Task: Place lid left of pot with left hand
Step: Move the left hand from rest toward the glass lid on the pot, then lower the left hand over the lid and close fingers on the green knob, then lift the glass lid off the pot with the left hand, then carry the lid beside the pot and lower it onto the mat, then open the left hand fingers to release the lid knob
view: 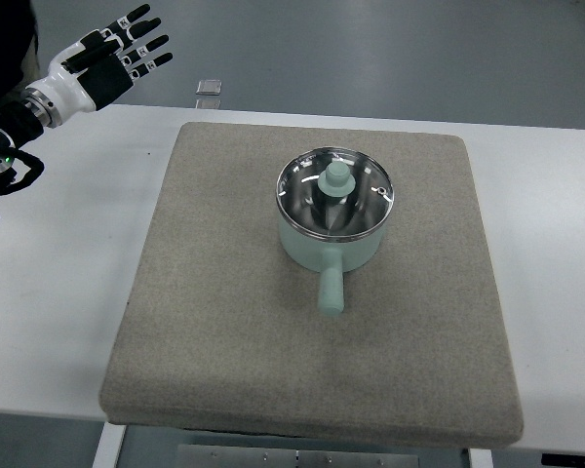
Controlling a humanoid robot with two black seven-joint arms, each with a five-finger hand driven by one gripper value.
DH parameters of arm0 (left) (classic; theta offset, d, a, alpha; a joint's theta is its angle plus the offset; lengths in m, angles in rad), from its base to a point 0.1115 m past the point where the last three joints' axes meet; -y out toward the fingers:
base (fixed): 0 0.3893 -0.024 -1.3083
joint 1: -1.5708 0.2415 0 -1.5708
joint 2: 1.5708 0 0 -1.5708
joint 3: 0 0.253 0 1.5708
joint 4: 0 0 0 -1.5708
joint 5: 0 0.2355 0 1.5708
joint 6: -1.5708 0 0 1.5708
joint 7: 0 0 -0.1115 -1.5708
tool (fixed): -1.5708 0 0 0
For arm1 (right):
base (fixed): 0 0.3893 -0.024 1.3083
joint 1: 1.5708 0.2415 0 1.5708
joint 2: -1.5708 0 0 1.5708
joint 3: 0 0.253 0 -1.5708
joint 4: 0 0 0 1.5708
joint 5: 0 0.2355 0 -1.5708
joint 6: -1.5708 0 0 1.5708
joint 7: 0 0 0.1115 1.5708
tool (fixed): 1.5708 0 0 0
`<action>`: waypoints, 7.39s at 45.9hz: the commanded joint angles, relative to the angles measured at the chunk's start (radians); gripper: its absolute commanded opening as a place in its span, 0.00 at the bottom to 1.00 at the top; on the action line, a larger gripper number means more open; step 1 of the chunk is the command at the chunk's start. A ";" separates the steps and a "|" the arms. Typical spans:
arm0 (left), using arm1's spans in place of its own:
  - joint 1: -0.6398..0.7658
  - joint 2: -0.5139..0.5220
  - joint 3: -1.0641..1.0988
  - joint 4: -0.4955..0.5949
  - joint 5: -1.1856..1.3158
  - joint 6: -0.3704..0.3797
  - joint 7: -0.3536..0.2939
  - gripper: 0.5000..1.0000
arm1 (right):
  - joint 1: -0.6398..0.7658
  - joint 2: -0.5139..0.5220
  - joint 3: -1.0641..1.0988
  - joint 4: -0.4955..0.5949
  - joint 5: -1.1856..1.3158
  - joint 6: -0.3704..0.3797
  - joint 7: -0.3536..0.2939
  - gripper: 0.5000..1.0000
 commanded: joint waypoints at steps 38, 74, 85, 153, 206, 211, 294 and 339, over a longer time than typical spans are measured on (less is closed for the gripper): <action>-0.053 0.037 0.015 -0.011 0.326 -0.017 -0.017 0.99 | 0.001 0.000 0.000 -0.001 0.000 0.000 0.000 0.85; -0.170 0.123 0.084 -0.265 1.142 0.006 -0.135 0.99 | 0.001 0.000 0.000 0.001 0.000 0.000 0.000 0.85; -0.199 0.123 0.078 -0.357 1.331 0.041 -0.150 0.99 | 0.000 0.000 0.000 0.001 0.000 0.000 0.000 0.85; -0.342 -0.221 0.192 -0.492 1.863 0.025 -0.149 0.92 | 0.000 0.000 0.000 -0.001 0.000 0.000 0.000 0.85; -0.345 -0.207 0.204 -0.522 1.942 0.005 -0.149 0.11 | 0.001 0.000 0.000 -0.001 0.000 0.000 0.000 0.85; -0.345 -0.207 0.202 -0.523 1.942 0.005 -0.149 0.02 | 0.001 0.000 0.000 -0.001 0.000 0.000 0.000 0.85; -0.165 0.184 0.204 -0.568 1.938 0.230 -0.161 0.00 | 0.000 0.000 0.000 -0.001 0.000 0.000 0.000 0.85; -0.072 0.134 0.232 -0.517 1.822 0.333 -0.158 0.99 | 0.000 0.000 0.000 0.001 0.000 0.000 0.000 0.85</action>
